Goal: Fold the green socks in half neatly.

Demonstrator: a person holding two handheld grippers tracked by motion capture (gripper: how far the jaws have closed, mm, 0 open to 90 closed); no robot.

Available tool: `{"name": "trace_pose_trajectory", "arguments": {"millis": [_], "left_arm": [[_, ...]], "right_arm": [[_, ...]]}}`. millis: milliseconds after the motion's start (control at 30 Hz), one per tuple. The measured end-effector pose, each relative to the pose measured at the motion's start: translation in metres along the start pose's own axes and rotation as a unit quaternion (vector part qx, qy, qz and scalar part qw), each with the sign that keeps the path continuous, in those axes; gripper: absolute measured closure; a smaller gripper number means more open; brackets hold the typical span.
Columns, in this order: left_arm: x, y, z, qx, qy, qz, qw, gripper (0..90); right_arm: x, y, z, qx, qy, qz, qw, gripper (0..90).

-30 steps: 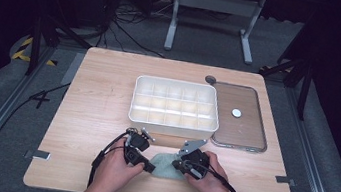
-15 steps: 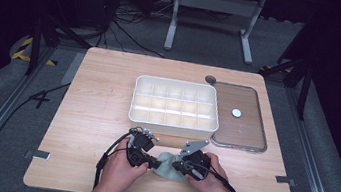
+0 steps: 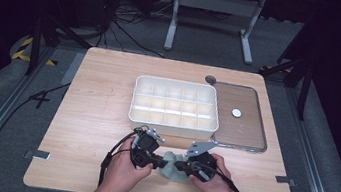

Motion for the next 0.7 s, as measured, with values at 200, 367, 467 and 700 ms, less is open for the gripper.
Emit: {"name": "trace_pose_trajectory", "arguments": {"millis": [200,367,467,700], "left_arm": [[0.0,0.001,-0.001,-0.024,0.014,0.001,0.9996,82.2],[0.006,0.006,-0.006,-0.015,0.005,-0.008,0.9998,82.2],[0.01,0.01,-0.01,-0.012,0.003,-0.022,0.9997,82.1],[0.012,0.013,-0.023,-0.017,0.003,-0.032,0.9993,81.9]], "right_arm": [[0.013,-0.021,0.005,-0.048,-0.007,-0.021,0.9986,86.9],[0.008,-0.024,-0.003,-0.049,0.015,-0.023,0.9984,89.1],[0.005,-0.023,-0.004,-0.042,0.019,-0.023,0.9987,89.4],[0.001,-0.022,-0.006,-0.034,0.022,-0.022,0.999,89.5]]}}
Point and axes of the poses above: each handheld gripper's, and its own axes: z roughly backward along the jaws, y roughly out of its top, x roughly to its right, the point moved 8 cm from there along -z, roughly forward along the jaws, and after that the axes turned 13 degrees about -y, right-handed, at the moved point
